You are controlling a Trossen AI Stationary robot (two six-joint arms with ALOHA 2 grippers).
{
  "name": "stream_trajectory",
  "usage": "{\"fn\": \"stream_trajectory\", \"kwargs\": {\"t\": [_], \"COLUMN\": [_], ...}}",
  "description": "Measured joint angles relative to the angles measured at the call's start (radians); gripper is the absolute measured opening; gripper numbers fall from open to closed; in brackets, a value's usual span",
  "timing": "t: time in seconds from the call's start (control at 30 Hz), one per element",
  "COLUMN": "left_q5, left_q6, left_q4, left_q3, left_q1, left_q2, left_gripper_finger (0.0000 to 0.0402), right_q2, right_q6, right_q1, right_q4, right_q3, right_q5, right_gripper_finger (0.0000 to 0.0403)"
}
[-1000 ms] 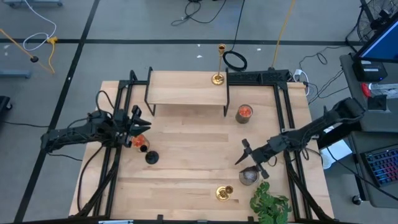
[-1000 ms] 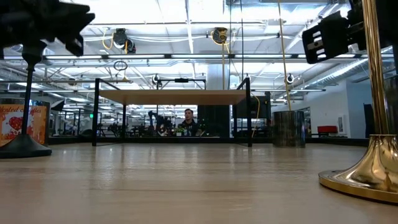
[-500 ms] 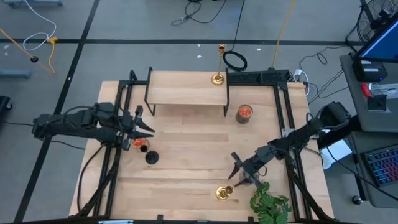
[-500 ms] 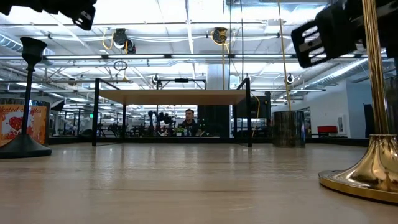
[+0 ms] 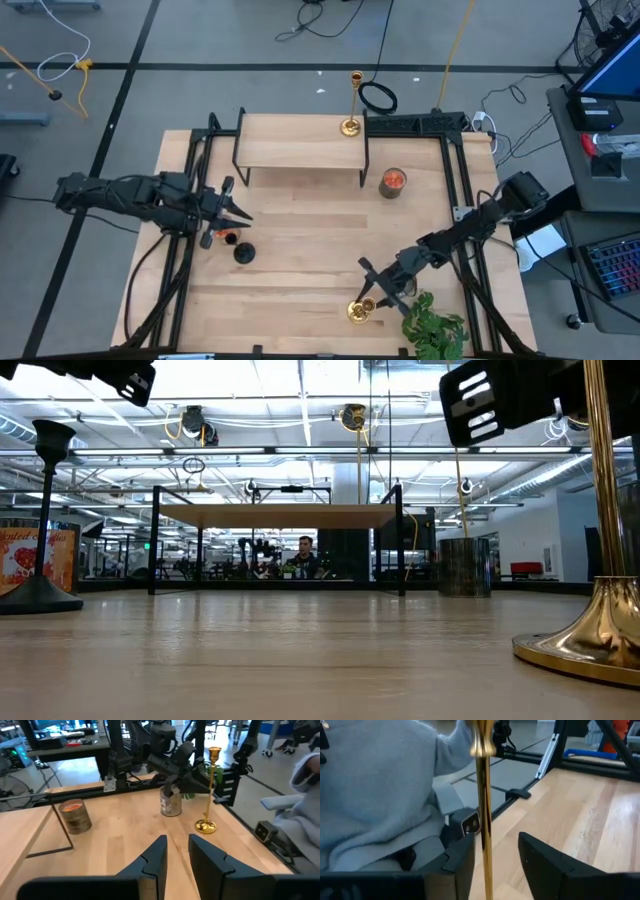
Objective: Pick & Place candle stick holders
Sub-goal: Put the gold candle holder on the shelf
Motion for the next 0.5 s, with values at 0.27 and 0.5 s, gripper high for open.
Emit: {"fn": "stream_trajectory", "kwargs": {"t": [0.27, 0.5], "left_q5": [-0.031, -0.051], "left_q6": [-0.016, -0.016], "left_q4": [0.000, 0.000], "left_q3": [0.000, 0.000], "left_q1": [-0.040, -0.056], "left_q2": [0.000, 0.000], "left_gripper_finger": [0.0085, 0.0085], "right_q2": [0.025, 0.006], "right_q6": [0.000, -0.018], "right_q1": [-0.005, -0.036], "right_q4": [0.033, 0.114], "right_q3": [0.034, 0.043], "right_q5": [-0.001, 0.009], "right_gripper_finger": [0.0029, 0.0025]}}
